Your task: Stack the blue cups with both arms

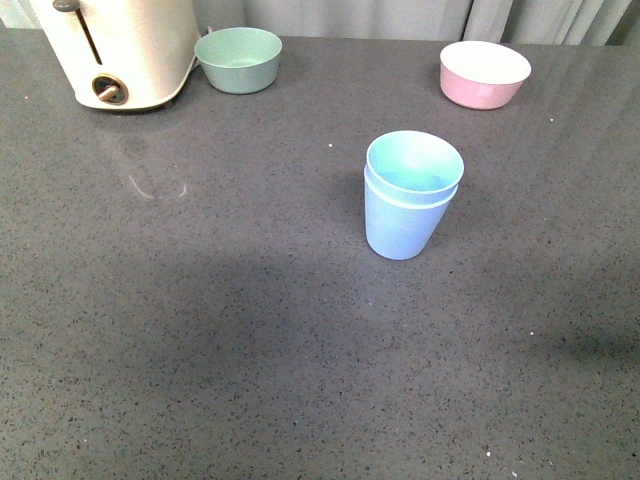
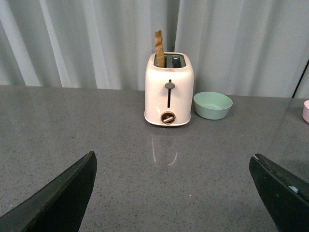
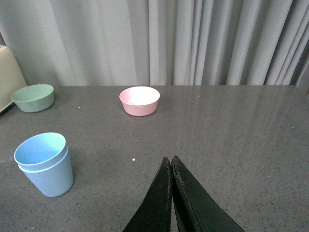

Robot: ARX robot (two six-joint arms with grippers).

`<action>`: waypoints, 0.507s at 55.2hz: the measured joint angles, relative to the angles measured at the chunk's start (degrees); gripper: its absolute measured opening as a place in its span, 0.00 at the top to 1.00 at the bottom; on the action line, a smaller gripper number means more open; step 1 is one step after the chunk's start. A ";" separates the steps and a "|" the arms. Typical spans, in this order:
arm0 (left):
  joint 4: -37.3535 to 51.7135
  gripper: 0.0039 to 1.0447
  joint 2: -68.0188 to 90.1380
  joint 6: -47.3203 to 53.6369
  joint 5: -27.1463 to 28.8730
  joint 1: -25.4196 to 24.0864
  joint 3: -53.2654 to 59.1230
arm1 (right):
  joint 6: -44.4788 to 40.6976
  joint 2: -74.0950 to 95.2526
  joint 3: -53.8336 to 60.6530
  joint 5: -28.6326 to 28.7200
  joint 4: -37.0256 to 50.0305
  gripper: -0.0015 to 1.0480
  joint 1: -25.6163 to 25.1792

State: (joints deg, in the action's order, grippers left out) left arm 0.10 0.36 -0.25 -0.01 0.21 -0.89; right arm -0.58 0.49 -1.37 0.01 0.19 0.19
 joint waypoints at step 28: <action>0.00 0.08 0.00 0.00 0.02 0.00 0.00 | -0.02 -0.13 0.00 0.00 -0.09 0.40 0.00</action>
State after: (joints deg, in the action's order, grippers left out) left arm 0.10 0.36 -0.25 0.01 0.21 -0.89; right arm -0.60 0.36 -1.37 0.01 0.10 0.19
